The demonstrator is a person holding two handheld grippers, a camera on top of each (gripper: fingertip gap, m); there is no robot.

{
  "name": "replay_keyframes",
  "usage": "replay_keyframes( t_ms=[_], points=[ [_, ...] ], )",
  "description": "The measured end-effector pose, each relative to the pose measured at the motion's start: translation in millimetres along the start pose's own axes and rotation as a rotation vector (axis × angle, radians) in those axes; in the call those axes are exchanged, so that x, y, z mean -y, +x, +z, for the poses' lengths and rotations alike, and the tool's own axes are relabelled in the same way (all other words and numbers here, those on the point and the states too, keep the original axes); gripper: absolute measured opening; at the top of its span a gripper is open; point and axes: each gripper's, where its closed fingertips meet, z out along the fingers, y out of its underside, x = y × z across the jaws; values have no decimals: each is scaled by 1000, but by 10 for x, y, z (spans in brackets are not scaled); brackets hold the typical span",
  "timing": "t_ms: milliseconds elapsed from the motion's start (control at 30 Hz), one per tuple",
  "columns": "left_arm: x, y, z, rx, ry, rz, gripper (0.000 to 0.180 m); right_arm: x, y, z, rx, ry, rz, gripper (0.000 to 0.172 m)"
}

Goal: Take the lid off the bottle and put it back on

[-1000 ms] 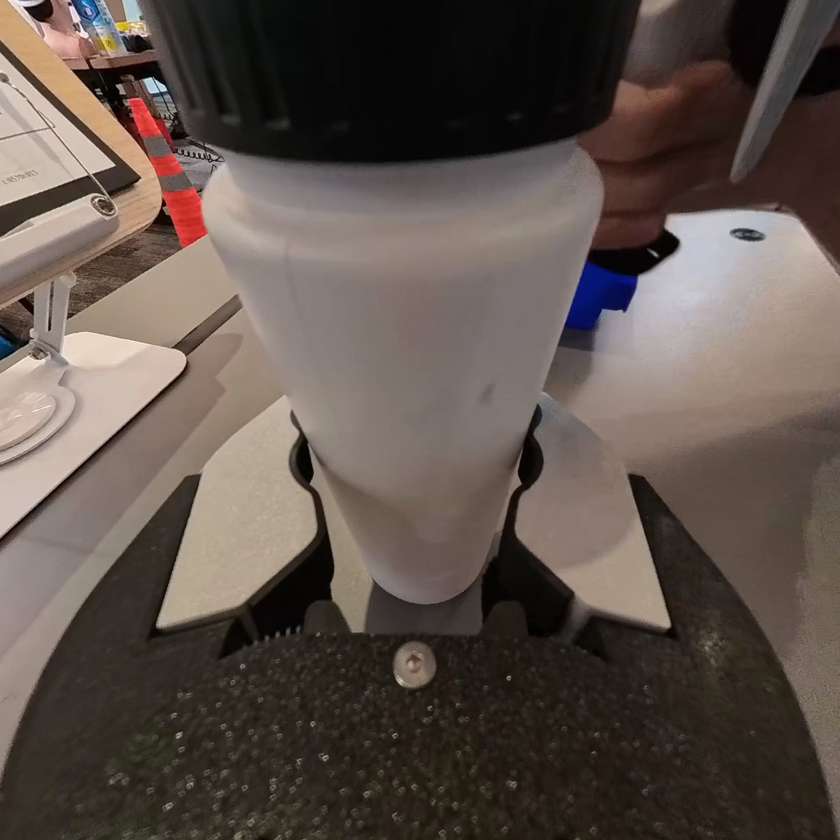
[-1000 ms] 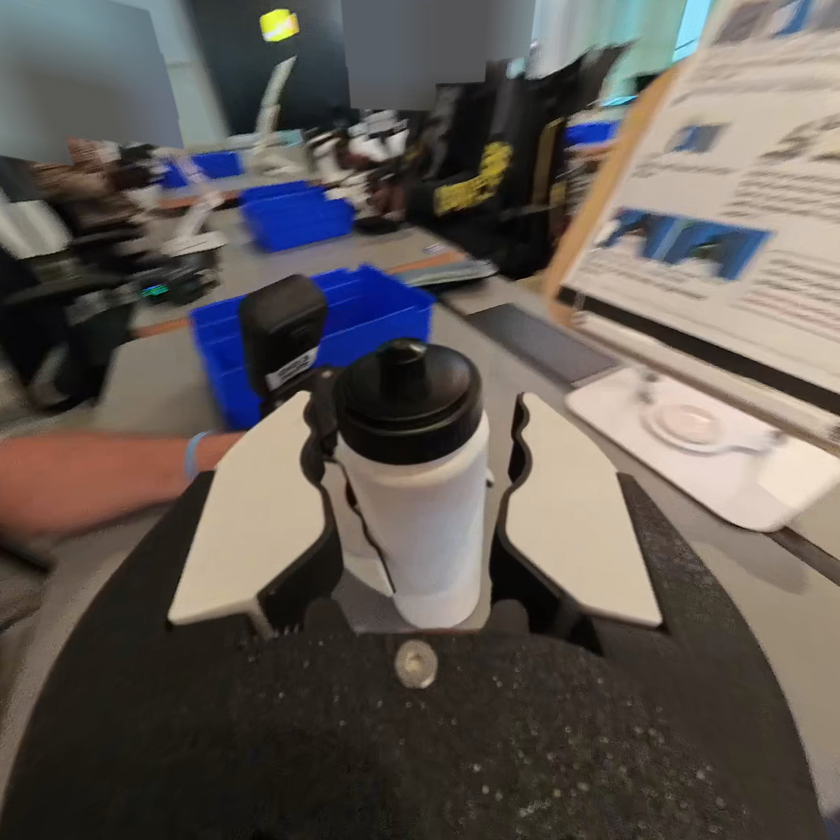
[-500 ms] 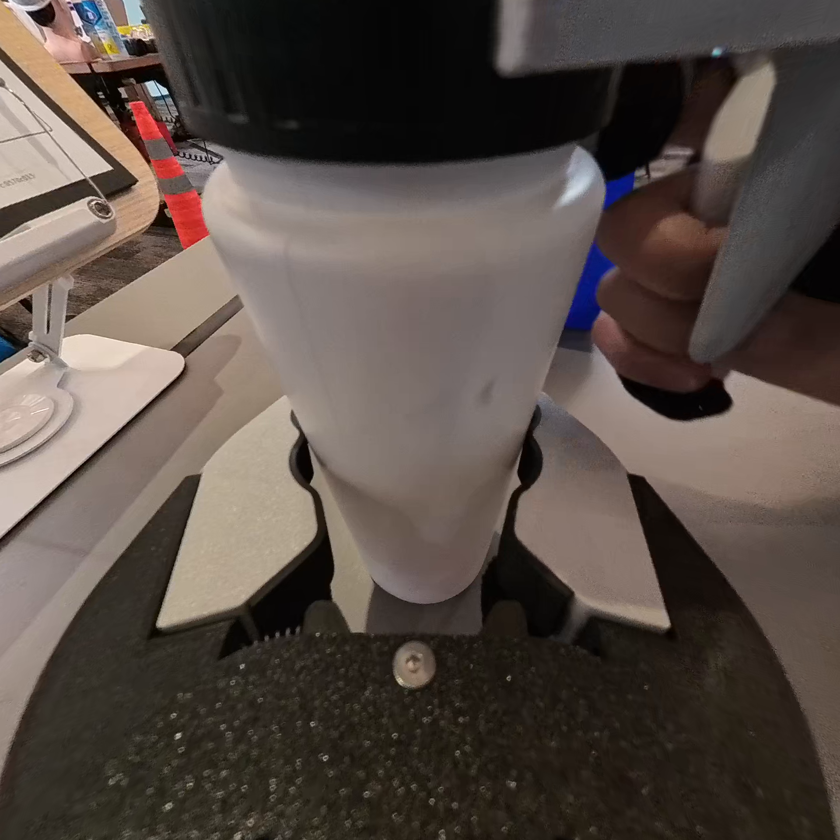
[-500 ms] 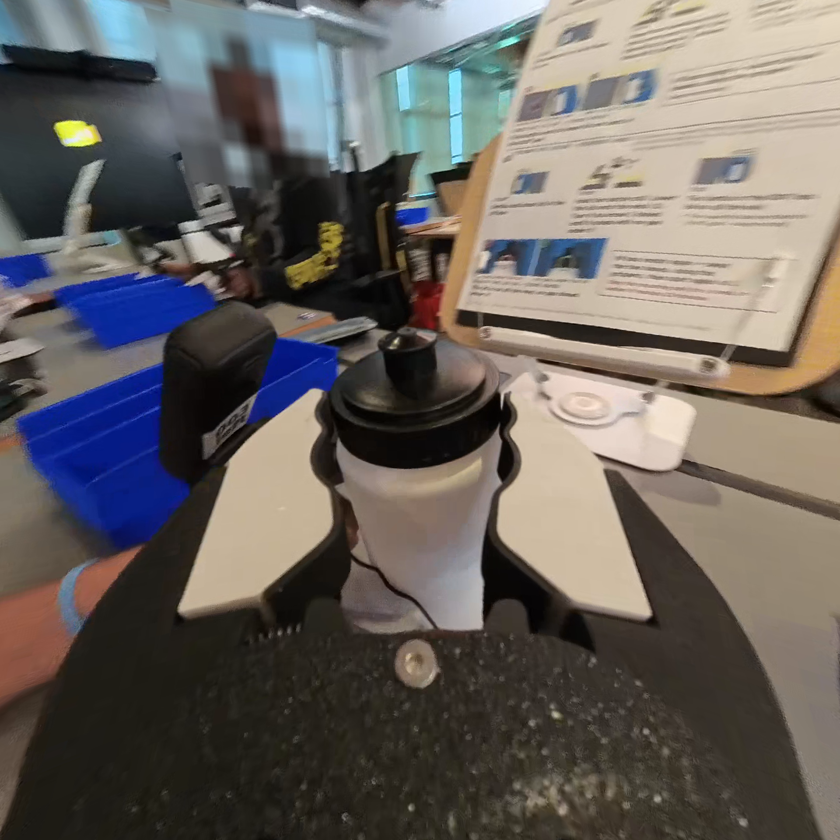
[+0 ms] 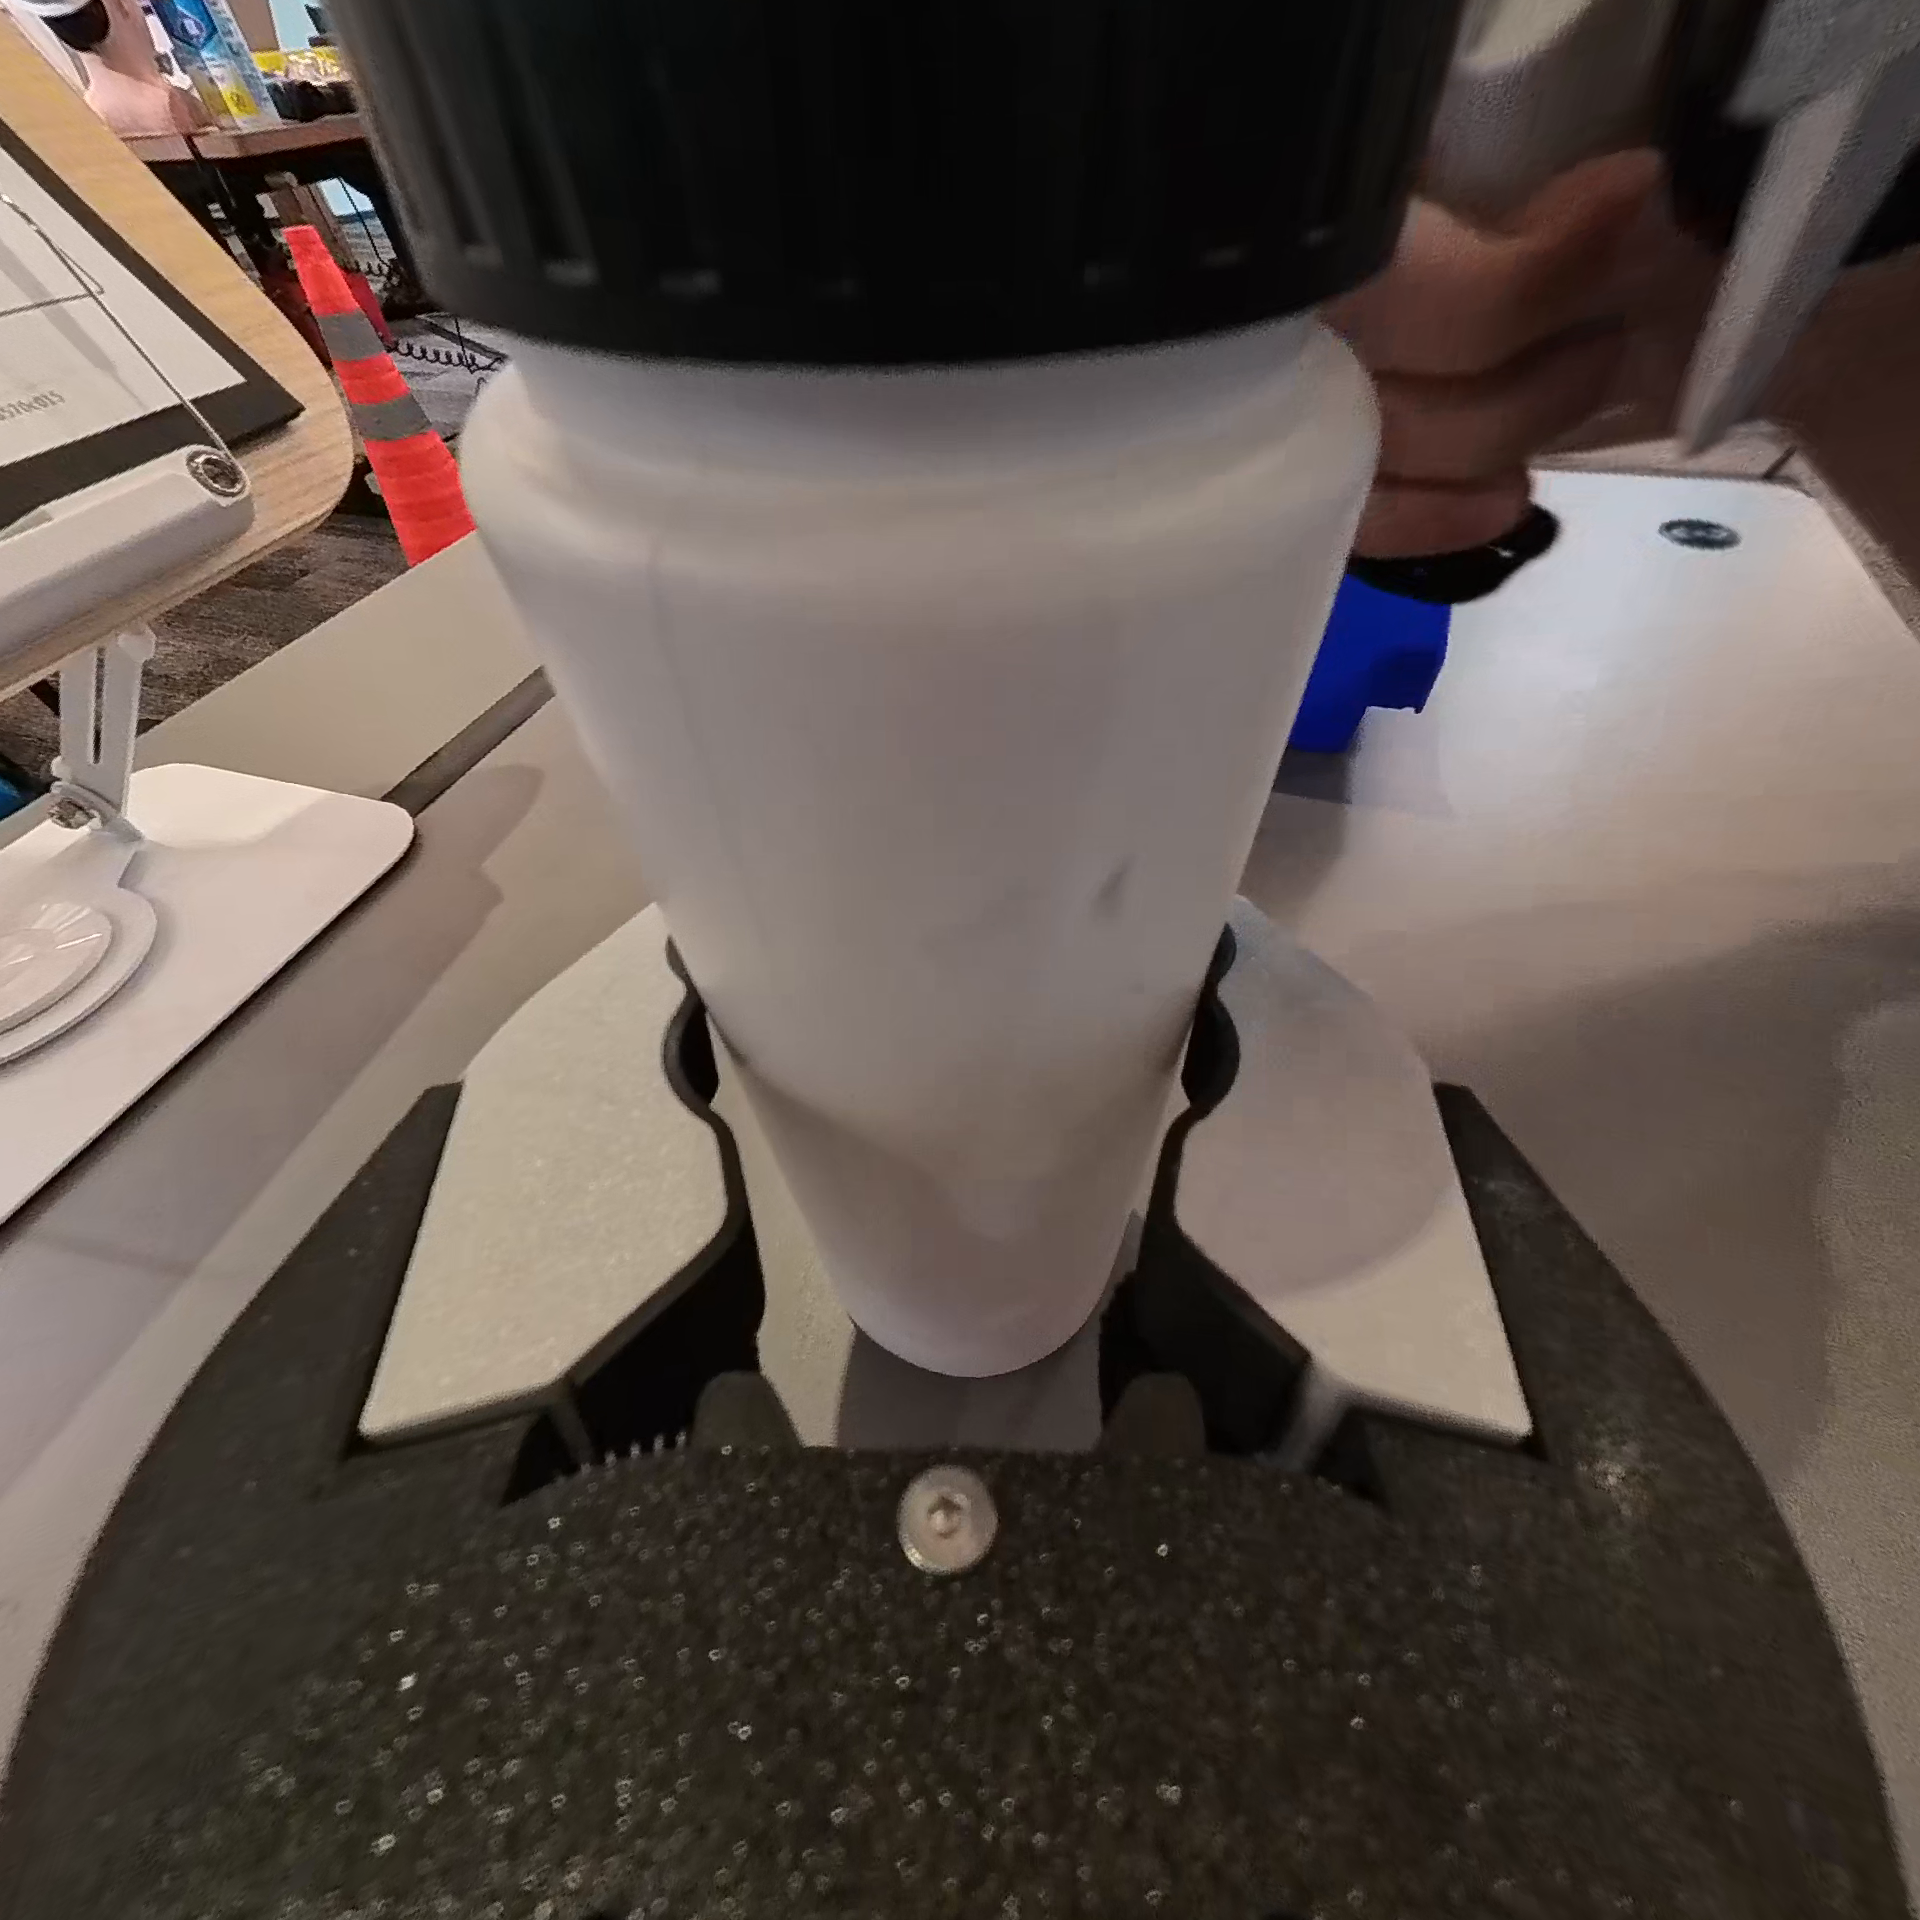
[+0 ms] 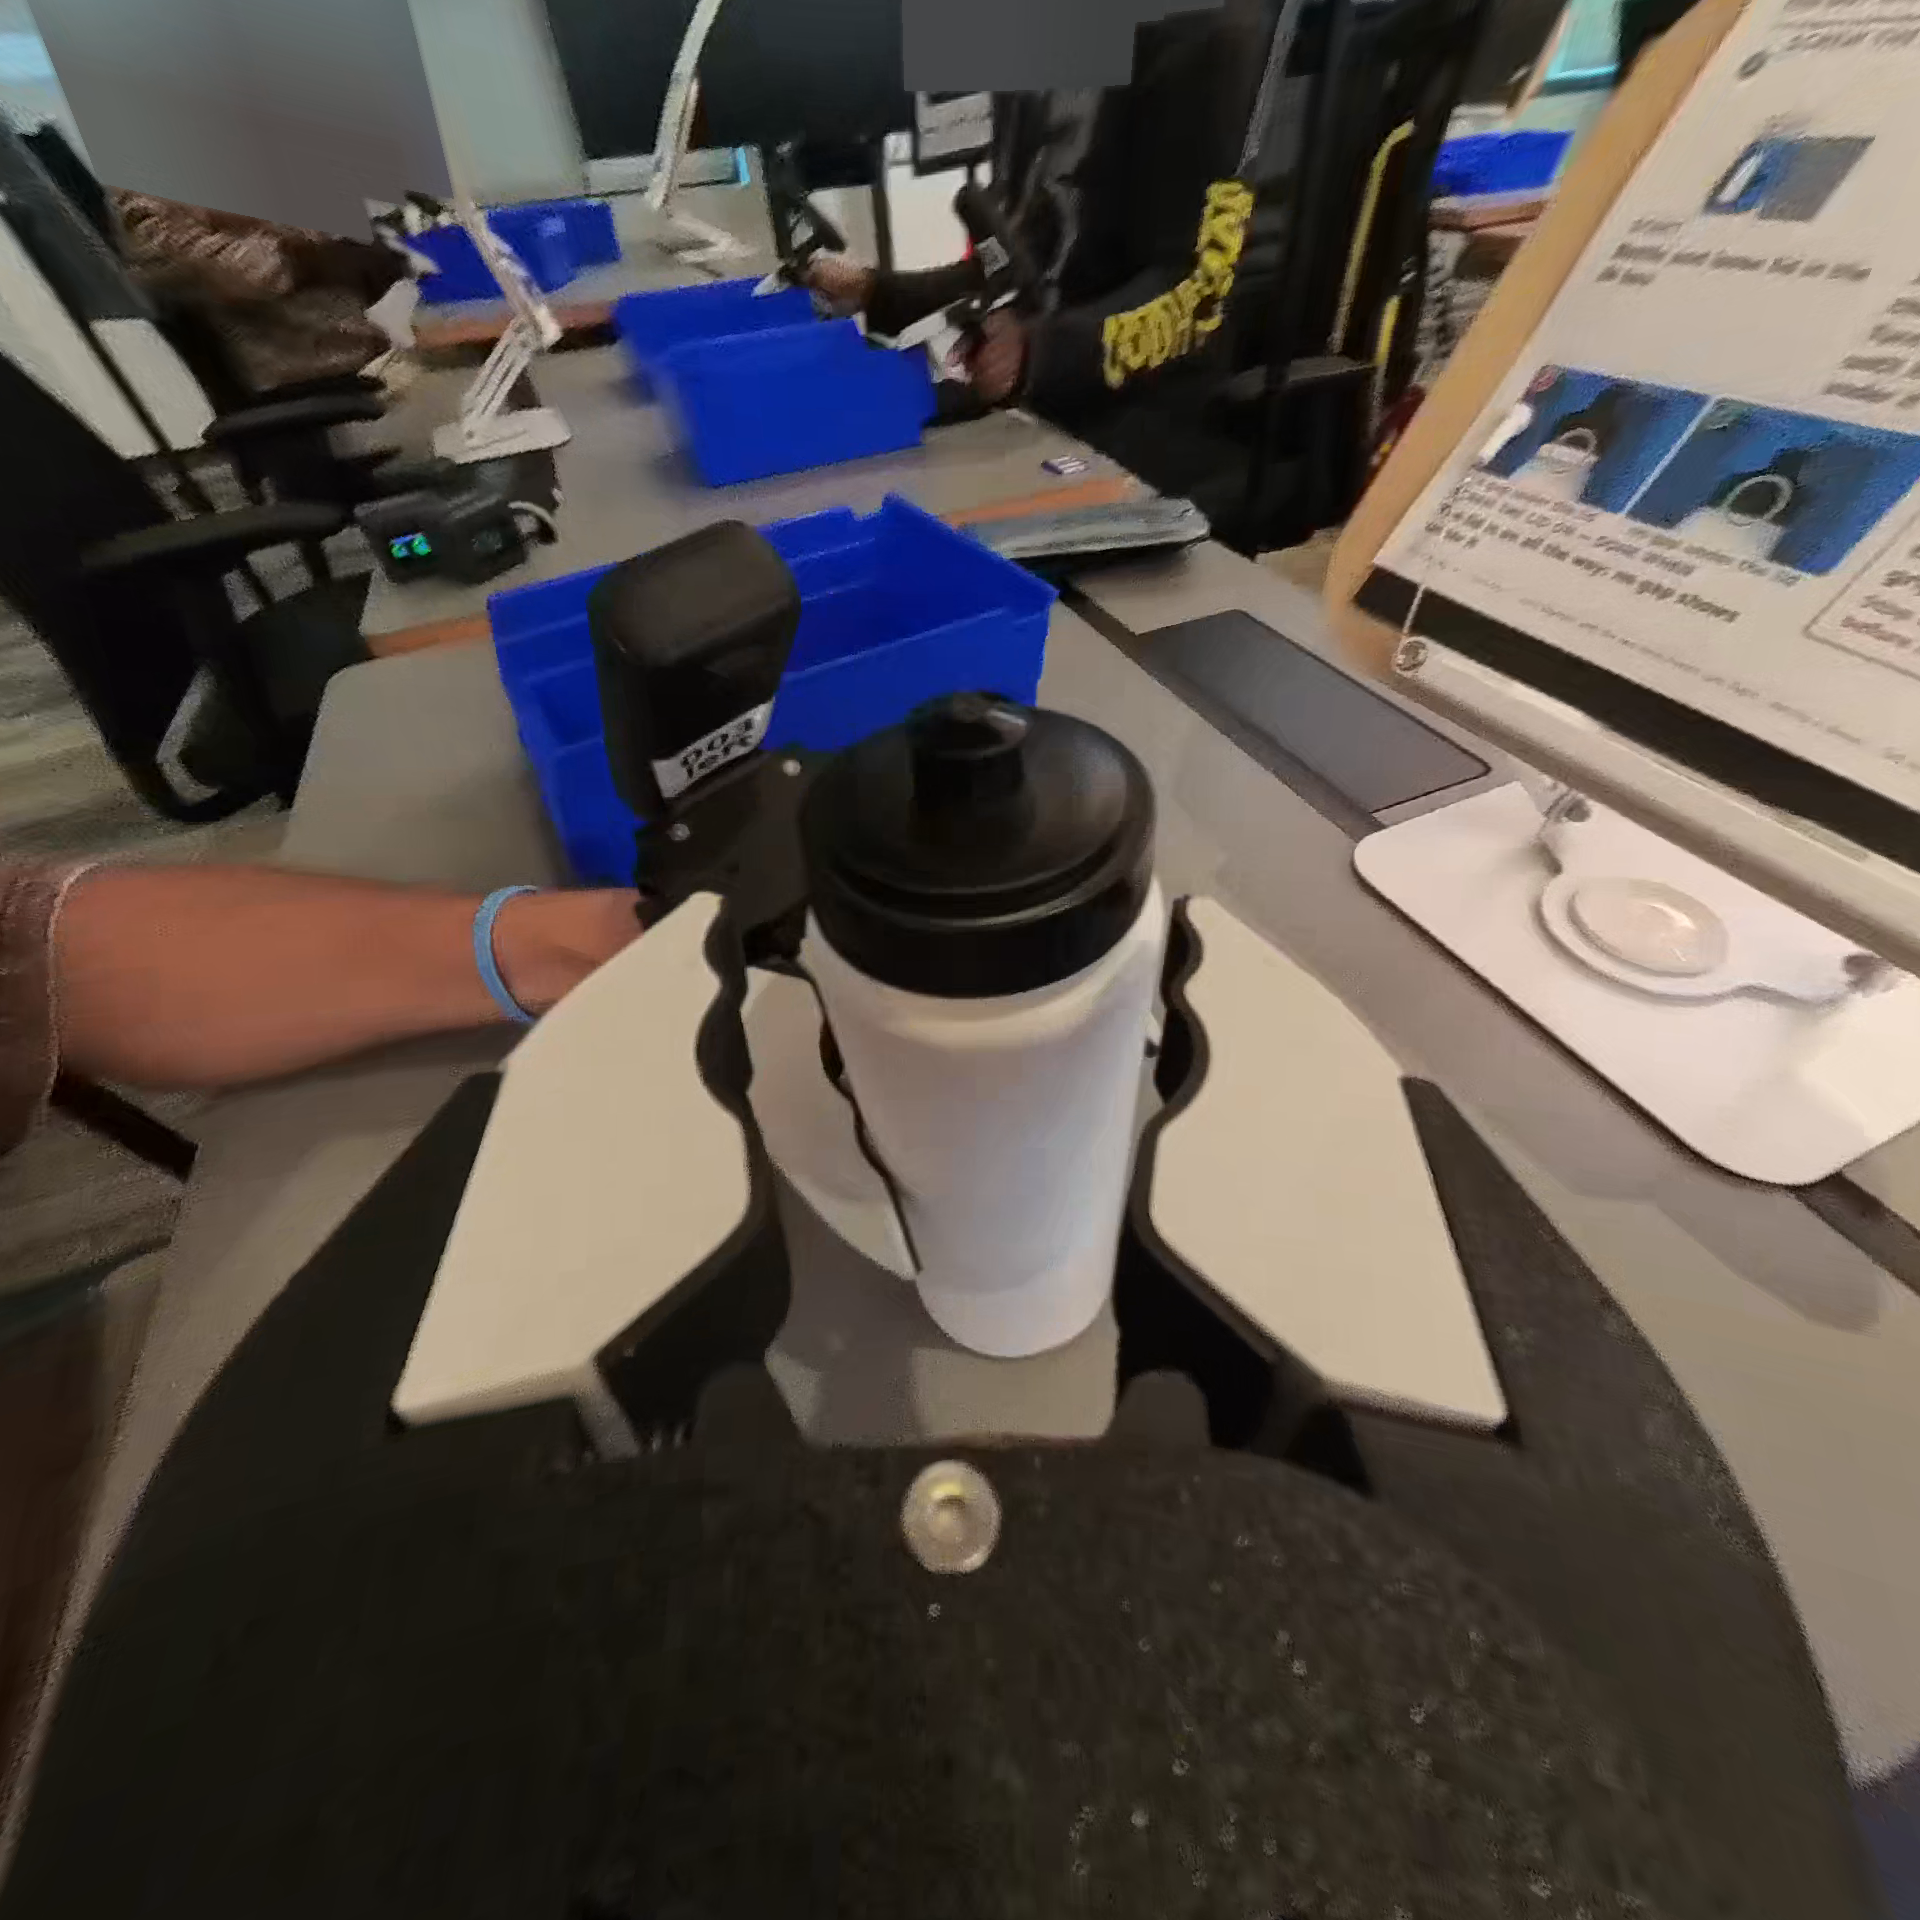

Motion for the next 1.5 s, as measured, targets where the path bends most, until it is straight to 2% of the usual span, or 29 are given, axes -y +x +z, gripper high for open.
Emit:
replay_keyframes(
  t_ms=[133, 267, 333, 500, 600, 700, 767, 833, 933, 1067, 1100, 1167, 1267, 1400, 1500],
  points=[
    [-1, 0, -2, 3, -2, 3, 89, 24, 8, 129, 61, 24, -4, 72],
    [0, 5, 5, 0, -1, -3, 89, 17, 42, 147, -42, 72, 50, 68],
    [3, 16, 12, -2, 1, -2, 89, 21, 50, 138, -158, 132, 79, 68],
    [4, 29, 14, -2, -1, 3, 88, 23, 66, 111, -583, 273, 111, 68],
    [2, 28, 12, -4, -3, 3, 88, 21, 69, 117, -688, 280, 100, 68],
    [3, 33, 15, -4, -4, 7, 88, 43, 44, 58, -614, 238, 83, 68],
    [1, 31, 15, -5, -5, 6, 88, 130, 52, -58, -525, 238, 38, 74],
    [0, 32, 14, -5, -4, 6, 88, 185, 36, -114, -344, 193, 54, 67],
    [-1, 33, 13, -4, -7, 9, 88, 106, -41, -97, -55, 14, 101, 70],
    [-1, 34, 12, -4, -6, 9, 88, 68, -4, 14, 28, -59, 19, 68],
    [-2, 32, 12, -3, -6, 9, 88, 13, -13, 69, 29, -86, 15, 72],
    [-4, 24, 9, -1, -7, 2, 88, -57, 41, 132, -46, -119, -30, 68],
    [-4, 13, 2, 0, -5, -4, 88, -37, 46, 159, -165, -38, 33, 68],
    [-2, 36, 12, -7, -5, 8, 88, -23, 62, 137, -503, 163, 113, 68],
    [2, 65, 16, -8, -6, 23, 88, -34, 39, 94, -772, 222, 94, 68]
  ],
)
